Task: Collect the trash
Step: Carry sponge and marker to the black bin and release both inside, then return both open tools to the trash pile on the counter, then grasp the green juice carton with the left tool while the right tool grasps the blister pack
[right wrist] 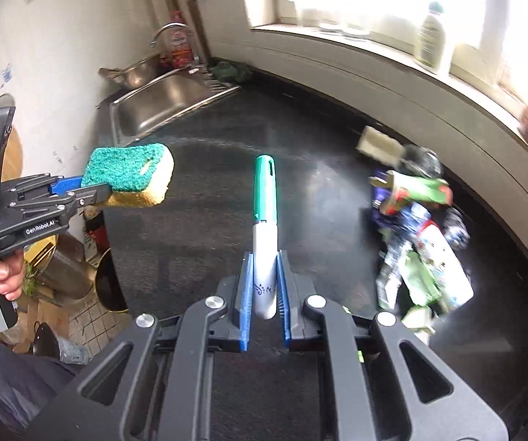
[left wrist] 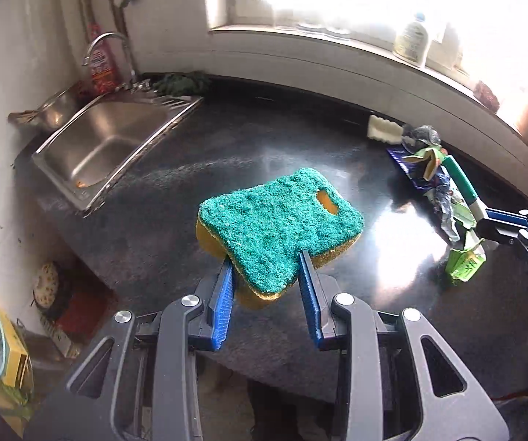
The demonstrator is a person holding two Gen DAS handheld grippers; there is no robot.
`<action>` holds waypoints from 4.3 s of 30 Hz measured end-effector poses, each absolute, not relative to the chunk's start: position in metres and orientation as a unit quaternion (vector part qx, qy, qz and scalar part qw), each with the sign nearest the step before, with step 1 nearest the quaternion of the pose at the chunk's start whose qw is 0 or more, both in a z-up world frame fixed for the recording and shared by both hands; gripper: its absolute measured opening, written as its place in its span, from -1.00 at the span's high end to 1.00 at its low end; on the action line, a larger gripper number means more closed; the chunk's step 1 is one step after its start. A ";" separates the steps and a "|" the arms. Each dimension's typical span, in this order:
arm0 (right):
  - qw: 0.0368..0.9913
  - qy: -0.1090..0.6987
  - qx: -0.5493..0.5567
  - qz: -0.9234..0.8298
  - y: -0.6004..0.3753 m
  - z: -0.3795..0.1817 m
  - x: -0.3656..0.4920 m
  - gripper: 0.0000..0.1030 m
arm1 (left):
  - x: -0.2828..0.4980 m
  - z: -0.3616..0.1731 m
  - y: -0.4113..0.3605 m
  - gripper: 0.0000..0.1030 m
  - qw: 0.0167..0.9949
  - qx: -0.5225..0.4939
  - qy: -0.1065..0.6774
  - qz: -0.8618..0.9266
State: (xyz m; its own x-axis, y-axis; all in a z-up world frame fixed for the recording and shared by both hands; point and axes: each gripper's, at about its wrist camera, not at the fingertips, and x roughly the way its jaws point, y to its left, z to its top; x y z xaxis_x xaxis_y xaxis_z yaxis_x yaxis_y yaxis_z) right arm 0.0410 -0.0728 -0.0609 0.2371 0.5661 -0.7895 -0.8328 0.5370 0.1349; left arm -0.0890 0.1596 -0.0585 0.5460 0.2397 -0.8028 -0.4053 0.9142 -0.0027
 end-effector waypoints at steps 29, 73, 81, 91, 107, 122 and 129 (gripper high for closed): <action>0.481 0.528 -0.372 0.593 0.340 -0.298 -0.195 0.74 | -0.323 -0.341 0.375 0.33 0.699 -0.360 0.474 0.396; 0.873 0.413 -0.043 0.257 -0.159 -0.002 0.049 -0.71 | 0.005 -0.042 0.073 -0.87 0.911 -0.031 0.410 -0.037; 0.884 0.432 -0.005 0.176 -0.262 -0.018 0.037 -0.71 | 0.017 -0.039 -0.024 -0.87 0.898 0.034 0.416 -0.139; 0.879 0.439 -0.008 0.185 -0.269 -0.030 0.054 -0.71 | 0.032 -0.050 -0.044 -0.87 0.889 0.053 0.428 -0.153; 0.808 0.522 0.013 0.273 -0.261 -0.146 0.170 -0.16 | 0.094 -0.158 -0.084 -0.85 0.853 0.080 0.479 -0.193; 0.753 0.568 0.082 0.322 -0.245 -0.203 0.224 0.64 | 0.116 -0.201 -0.100 0.08 0.816 0.061 0.523 -0.238; 0.787 0.525 0.042 0.323 -0.234 -0.169 0.199 0.96 | 0.109 -0.188 -0.101 0.86 0.810 0.053 0.533 -0.239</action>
State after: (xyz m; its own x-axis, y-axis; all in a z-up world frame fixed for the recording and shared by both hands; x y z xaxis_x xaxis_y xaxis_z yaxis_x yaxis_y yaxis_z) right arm 0.1993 -0.2342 -0.1689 0.2406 0.5511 -0.7990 -0.4639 0.7884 0.4041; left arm 0.1088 -0.1010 -0.1885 0.3180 -0.3315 -0.8882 0.4437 0.8800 -0.1696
